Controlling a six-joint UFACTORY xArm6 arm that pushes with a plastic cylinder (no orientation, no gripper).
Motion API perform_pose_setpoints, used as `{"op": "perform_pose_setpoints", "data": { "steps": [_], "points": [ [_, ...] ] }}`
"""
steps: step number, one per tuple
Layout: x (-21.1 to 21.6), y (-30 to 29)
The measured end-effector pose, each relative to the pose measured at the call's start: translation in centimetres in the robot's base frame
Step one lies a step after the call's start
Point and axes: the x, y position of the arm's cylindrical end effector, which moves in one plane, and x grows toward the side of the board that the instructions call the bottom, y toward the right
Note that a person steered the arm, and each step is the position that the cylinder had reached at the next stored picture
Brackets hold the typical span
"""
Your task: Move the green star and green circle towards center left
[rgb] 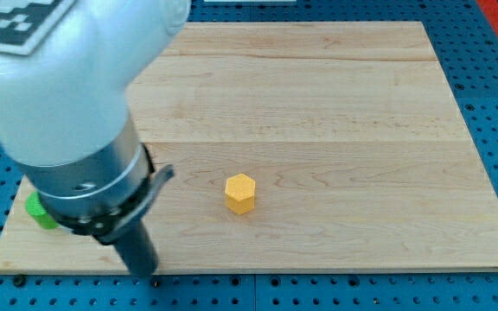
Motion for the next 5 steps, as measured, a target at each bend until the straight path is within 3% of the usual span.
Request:
{"op": "perform_pose_setpoints", "data": {
  "steps": [2, 4, 5],
  "points": [
    [-1.6, -11.3],
    [-8.1, -11.2],
    [-8.5, -11.2]
  ]
}}
